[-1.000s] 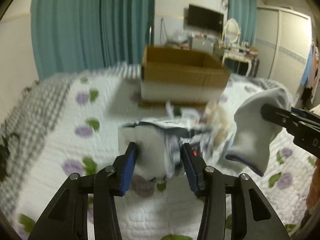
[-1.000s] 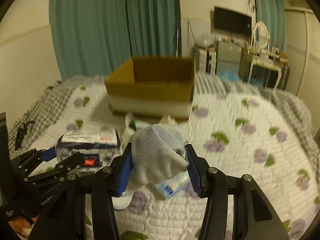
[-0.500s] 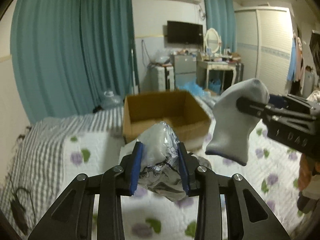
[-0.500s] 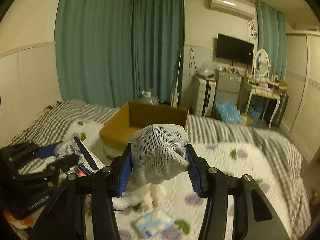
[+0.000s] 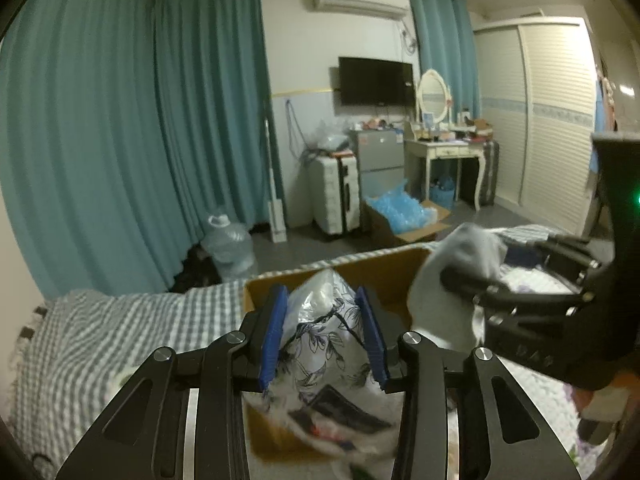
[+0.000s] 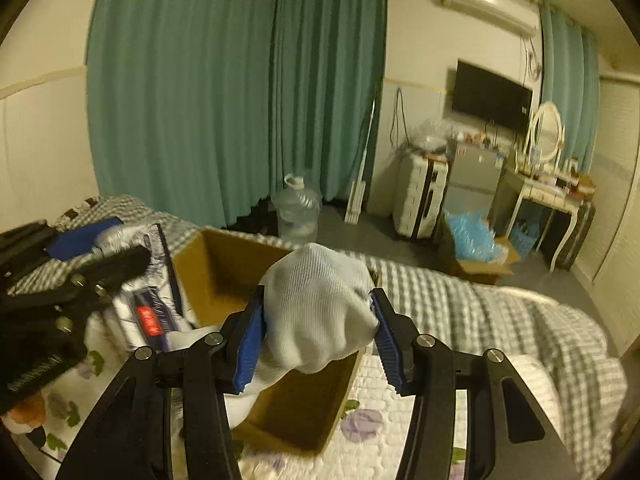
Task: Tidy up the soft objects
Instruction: 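Carry both items over the cardboard box and open both grippers to drop them, then move both grippers back from the box to the remaining items, then grasp the blue floral tissue pack with the right gripper while the left grasps a white sock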
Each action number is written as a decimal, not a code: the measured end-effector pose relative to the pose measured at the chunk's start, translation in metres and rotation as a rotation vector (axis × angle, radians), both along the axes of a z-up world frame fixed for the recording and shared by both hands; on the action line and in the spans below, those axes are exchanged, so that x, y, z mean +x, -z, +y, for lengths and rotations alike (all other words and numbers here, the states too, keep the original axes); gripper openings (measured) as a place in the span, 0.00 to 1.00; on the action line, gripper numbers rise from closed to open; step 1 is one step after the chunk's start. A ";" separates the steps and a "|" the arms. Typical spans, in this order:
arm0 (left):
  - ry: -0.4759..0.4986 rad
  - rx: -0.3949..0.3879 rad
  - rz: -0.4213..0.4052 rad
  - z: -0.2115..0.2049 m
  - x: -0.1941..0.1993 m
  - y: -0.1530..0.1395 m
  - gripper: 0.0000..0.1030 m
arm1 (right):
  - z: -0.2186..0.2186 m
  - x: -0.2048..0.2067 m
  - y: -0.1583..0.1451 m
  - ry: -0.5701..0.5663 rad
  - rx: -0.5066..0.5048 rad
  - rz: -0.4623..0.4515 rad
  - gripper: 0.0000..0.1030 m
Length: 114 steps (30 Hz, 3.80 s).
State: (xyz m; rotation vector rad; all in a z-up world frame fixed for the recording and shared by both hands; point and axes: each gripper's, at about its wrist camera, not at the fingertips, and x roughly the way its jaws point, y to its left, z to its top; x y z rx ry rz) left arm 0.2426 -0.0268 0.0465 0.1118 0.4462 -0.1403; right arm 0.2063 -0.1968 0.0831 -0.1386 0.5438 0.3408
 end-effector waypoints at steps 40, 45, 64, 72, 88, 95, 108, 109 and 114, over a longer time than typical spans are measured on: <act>-0.081 0.000 -0.115 0.012 -0.240 -0.069 0.85 | -0.045 -0.267 -0.101 -0.038 -0.031 -0.202 0.99; -0.198 0.002 0.002 0.018 -0.227 -0.009 0.85 | -0.045 -0.256 -0.046 -0.029 -0.008 -0.137 0.99; -0.278 -0.054 0.222 0.010 -0.186 0.119 0.85 | -0.018 -0.164 0.165 -0.174 -0.183 0.344 0.99; -0.213 -0.050 0.321 -0.002 -0.173 0.133 0.85 | -0.023 -0.157 0.175 -0.169 -0.173 0.393 0.81; -0.090 -0.056 0.269 -0.046 -0.128 0.145 0.78 | -0.075 -0.123 0.135 0.007 -0.075 0.313 0.80; -0.051 -0.091 0.306 -0.049 -0.112 0.161 0.50 | -0.079 -0.114 0.147 0.019 -0.075 0.328 0.80; -0.007 -0.135 0.301 -0.042 -0.133 0.149 0.32 | -0.097 -0.117 0.144 0.081 -0.019 0.317 0.80; -0.008 -0.140 0.300 -0.040 -0.137 0.146 0.32 | -0.099 -0.119 0.142 0.086 -0.009 0.313 0.80; -0.011 -0.153 0.268 -0.031 -0.160 0.124 0.32 | -0.108 -0.136 0.126 0.112 0.028 0.273 0.80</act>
